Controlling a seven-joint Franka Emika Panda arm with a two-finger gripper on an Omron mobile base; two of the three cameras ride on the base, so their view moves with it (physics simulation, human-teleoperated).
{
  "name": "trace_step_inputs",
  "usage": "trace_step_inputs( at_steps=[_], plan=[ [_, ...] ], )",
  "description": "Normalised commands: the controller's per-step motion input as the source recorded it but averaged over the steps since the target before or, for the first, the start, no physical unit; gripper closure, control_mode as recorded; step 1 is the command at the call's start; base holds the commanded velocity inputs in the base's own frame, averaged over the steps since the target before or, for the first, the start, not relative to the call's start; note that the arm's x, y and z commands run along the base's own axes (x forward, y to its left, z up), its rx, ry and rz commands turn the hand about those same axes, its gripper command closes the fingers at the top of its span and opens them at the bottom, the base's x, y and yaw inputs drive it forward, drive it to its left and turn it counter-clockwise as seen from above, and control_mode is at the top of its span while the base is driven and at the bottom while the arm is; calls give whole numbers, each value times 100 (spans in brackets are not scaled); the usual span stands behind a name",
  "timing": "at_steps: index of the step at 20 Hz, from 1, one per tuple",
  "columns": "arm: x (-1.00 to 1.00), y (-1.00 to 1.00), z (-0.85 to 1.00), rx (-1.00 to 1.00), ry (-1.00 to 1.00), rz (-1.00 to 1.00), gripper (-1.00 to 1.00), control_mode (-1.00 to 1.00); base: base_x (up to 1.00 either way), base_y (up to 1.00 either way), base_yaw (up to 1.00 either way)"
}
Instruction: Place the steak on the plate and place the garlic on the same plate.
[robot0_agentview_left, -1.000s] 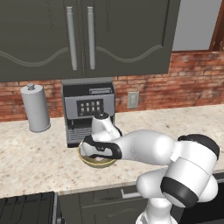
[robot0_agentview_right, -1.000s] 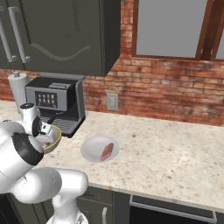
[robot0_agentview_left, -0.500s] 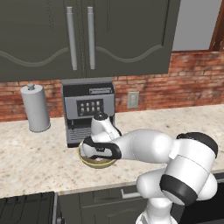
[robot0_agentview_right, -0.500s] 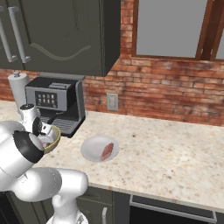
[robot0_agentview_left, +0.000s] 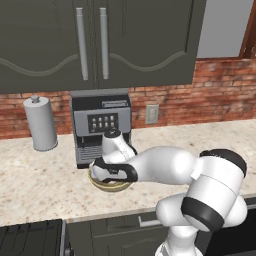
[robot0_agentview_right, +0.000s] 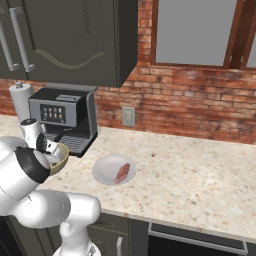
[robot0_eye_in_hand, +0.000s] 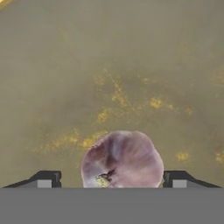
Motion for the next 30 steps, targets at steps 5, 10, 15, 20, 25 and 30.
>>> trace_step_inputs(
  at_steps=[5,10,15,20,25,30],
  plan=[
    [1,0,-14,0,0,0,100,-100,0,0,0],
    [6,0,-10,0,0,0,100,-100,0,0,0],
    [0,0,13,0,0,0,100,-100,0,0,0],
    [-2,0,47,0,-2,0,100,-100,0,0,0],
    [-14,-5,4,-3,-27,-1,100,-100,0,0,0],
    [0,-35,74,1,-1,-1,100,-100,0,0,0]
  ],
)
